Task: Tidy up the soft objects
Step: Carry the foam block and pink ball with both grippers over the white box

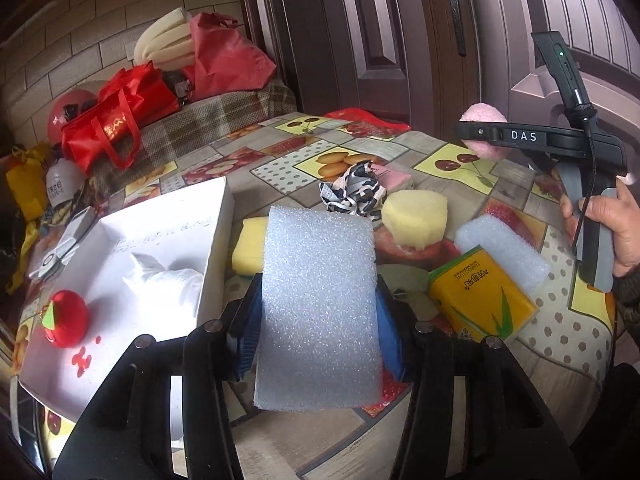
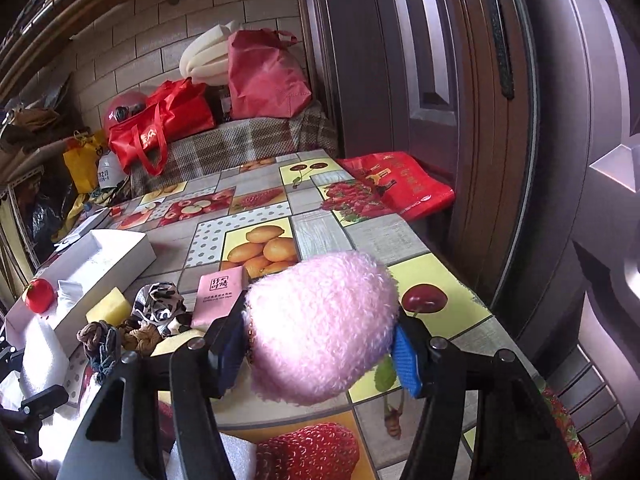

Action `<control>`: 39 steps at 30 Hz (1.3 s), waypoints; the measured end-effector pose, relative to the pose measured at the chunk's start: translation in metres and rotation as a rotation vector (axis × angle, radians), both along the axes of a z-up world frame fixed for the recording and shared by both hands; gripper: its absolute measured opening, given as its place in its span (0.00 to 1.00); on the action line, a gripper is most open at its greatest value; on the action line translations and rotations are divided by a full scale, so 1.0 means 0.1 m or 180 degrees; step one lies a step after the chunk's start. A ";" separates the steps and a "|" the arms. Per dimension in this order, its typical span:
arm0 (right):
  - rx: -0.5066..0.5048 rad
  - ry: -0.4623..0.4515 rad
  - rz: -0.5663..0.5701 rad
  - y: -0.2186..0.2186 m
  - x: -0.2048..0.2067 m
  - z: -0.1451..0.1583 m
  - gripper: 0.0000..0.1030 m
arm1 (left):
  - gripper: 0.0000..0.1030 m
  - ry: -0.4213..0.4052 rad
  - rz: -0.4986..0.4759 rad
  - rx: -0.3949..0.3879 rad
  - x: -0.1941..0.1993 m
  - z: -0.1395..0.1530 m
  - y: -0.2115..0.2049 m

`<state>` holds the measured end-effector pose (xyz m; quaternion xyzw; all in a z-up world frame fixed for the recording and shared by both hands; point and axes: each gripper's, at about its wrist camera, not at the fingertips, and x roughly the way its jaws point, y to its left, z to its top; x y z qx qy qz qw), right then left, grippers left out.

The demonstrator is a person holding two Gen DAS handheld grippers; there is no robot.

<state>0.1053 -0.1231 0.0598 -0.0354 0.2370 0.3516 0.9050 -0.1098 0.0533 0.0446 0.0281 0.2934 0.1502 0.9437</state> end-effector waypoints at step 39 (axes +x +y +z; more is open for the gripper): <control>-0.0023 -0.0287 0.1160 1.11 -1.48 0.00 0.61 | 0.49 -0.0587 0.1371 -0.0138 -0.92 0.05 1.40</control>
